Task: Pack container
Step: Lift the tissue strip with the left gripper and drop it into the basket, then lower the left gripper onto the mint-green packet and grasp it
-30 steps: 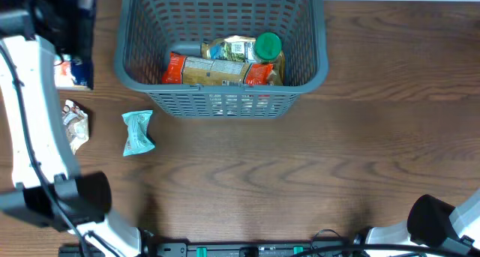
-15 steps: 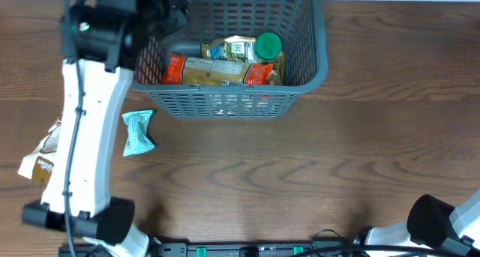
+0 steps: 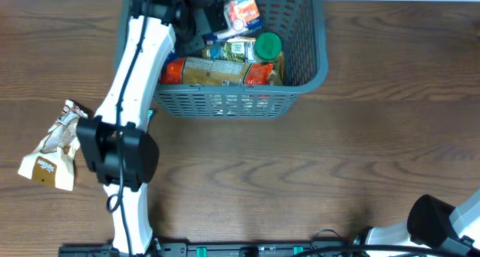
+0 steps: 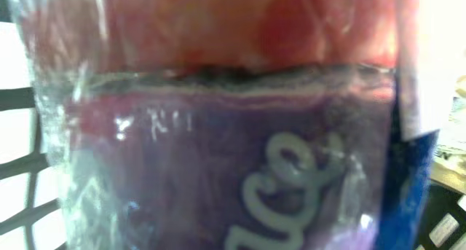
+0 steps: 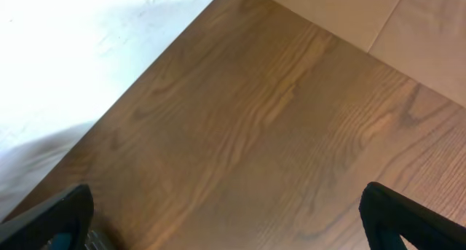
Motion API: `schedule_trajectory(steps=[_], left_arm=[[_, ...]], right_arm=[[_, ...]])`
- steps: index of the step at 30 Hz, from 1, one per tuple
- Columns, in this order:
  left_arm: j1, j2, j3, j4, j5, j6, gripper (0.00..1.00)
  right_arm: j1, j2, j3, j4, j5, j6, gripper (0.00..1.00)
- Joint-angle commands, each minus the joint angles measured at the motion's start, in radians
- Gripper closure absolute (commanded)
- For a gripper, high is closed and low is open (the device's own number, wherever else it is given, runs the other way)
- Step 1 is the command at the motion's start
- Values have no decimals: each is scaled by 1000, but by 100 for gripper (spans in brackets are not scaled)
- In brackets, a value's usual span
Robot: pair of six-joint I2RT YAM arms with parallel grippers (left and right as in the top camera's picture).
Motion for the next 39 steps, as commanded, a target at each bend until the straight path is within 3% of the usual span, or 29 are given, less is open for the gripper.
schedule_trajectory(steps=[1,3,6,9,11,17,23,26,29,35,39], left_arm=[[2,34,21,0,22,18,94],[2,59,21,-6,22,18,87],[3,92,21,-18,22,13,52],[2,108,14,-21,22,-7,46],[3,108,10,-22,21,-10,0],[2,23,19,-22,13,-79,2],[2,-206,41,-1,-12,-133,2],[14,-323,41,35,-146,-325,2],[64,-417,41,-31,-227,-544,2],[244,-497,41,-316,-214,-879,1],[371,-499,12,-403,-52,-916,1]], right_arm=[[-7,4,4,-2,-5,14,1],[-7,4,4,-2,-5,14,1],[-7,4,4,1,-6,14,1],[-7,4,4,3,-5,14,1],[-7,4,4,7,-5,14,1],[-7,4,4,11,-5,14,1],[-7,4,4,14,-5,14,1],[-7,4,4,14,-5,5,1],[-7,4,4,14,-6,-2,1],[-7,4,4,14,-7,-21,1],[-7,4,4,14,-6,-31,1]])
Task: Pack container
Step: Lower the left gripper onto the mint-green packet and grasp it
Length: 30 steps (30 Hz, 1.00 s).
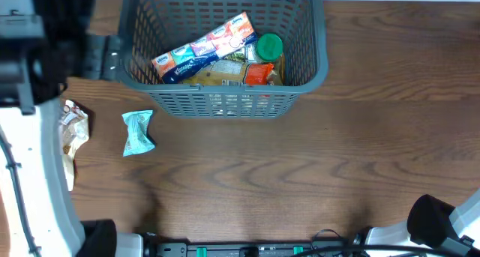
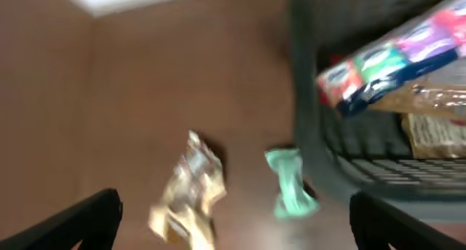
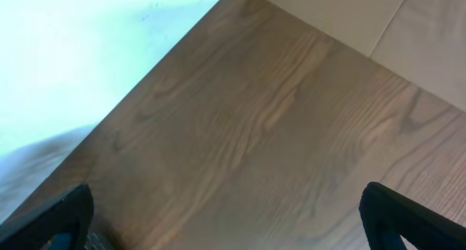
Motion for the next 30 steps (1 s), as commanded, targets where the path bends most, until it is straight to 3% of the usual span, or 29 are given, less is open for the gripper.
schedule_trajectory(steps=[1,9,17,30], left_arm=[[90,32,-53,-22,136,-134,1],[208,15,-322,105,212,-134,1],[212,-20,-712,370,282,-123,1],[213,-16,-1098,632,282,-122,2]], right_arm=[[-7,4,4,1,-5,-23,1],[-7,4,4,-1,-5,-38,1],[-7,4,4,-5,-4,-56,1],[-7,4,4,-4,-5,-55,1]])
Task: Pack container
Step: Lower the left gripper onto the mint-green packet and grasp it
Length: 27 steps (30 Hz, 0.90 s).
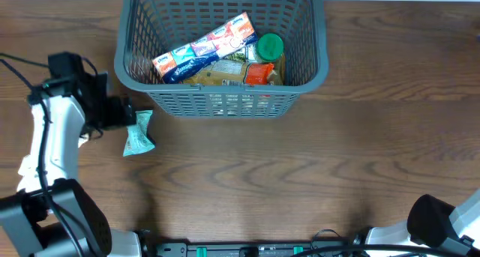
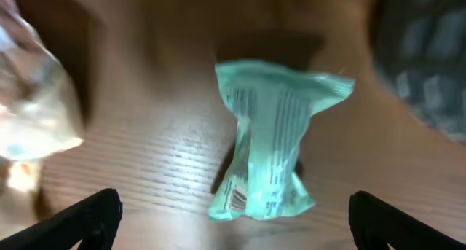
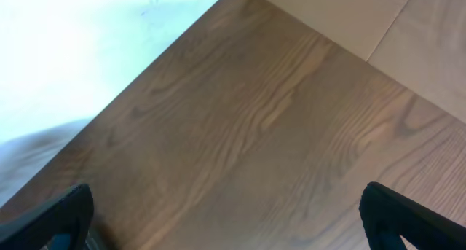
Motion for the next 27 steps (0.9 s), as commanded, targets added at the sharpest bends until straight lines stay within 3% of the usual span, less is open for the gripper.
schedule_trajectory(steps=[1,7,27], left_arm=[[0,-21,-74,44,12,-5,2],[-11,-10,-160,135,11,28,2],[-89,181,-160,284,0,63,1]], right_arm=[[-7,3,4,-1,-6,-16,1],[-7,3,4,-1,-32,-16,1],[-7,3,4,-2,-45,-17,1]])
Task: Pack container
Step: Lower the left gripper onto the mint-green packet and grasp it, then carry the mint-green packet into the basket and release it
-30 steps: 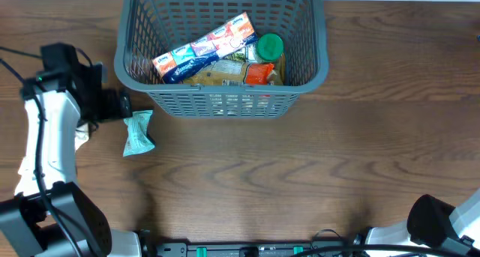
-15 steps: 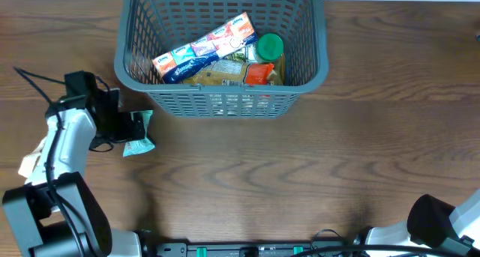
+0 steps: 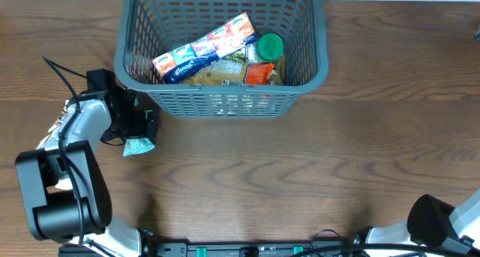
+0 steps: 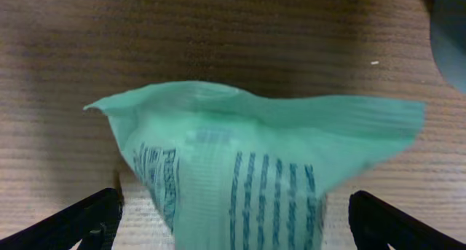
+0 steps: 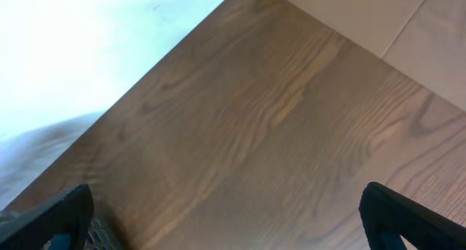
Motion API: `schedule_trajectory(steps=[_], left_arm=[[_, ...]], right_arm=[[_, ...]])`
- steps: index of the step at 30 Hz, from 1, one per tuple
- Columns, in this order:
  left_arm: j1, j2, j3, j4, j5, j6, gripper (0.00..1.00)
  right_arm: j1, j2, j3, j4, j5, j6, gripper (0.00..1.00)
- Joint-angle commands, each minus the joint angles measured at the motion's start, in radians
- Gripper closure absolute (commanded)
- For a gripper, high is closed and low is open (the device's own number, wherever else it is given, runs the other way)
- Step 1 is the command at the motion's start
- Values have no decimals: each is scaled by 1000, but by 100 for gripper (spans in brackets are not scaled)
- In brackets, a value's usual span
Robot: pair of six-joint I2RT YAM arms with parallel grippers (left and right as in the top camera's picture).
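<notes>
A grey basket (image 3: pixel 225 106) at the table's far side holds a colourful tissue pack (image 3: pixel 202 46), a green-lidded jar (image 3: pixel 268 45) and orange packets. Just left of its front corner a teal packet (image 3: pixel 139 145) lies on the wood. My left gripper (image 3: pixel 141 127) is low over the packet's far end. In the left wrist view the teal packet (image 4: pixel 247 170) fills the middle, and my left gripper (image 4: pixel 233 235) is open with a fingertip on either side of it. My right gripper (image 5: pixel 233 235) is open over bare wood, with nothing between its fingers.
A tan snack bag (image 3: pixel 60 124) lies at the far left, mostly hidden under my left arm. My right arm's base (image 3: pixel 442 223) sits at the front right corner. The right wrist view shows the table edge (image 5: pixel 175 53) with pale floor beyond.
My left gripper has moved right and down onto the teal packet. The packet now fills the wrist view between the open fingers. The right arm has not moved.
My left gripper was inside the basket, with the tissue pack filling its view. Then the pack lay in the basket and the gripper was high at the left. Then it was open above the teal packet, and now stands low around it.
</notes>
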Motion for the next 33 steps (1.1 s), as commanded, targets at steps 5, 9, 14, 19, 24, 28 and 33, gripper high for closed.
schedule_trajectory(steps=[5,9,14,19,24,28,33], left_arm=[[0,14,-2,7,-5,9,14],[0,14,-2,-4,-5,9,35],[0,14,-2,-26,-5,9,66],[0,8,-1,-40,-4,4,94],[1,-51,40,-110,-5,-10,94],[36,-135,119,-188,-5,-137,94],[111,-252,240,-290,-4,-247,94]], right_arm=[[-7,4,4,-1,-4,-16,1],[-7,4,4,-1,-4,-16,1],[-7,4,4,-1,-4,-16,1],[-7,4,4,-2,-4,-18,1],[-7,4,4,-2,-5,-28,1],[-7,4,4,-2,-5,-31,1],[-7,4,4,1,-5,-36,1]])
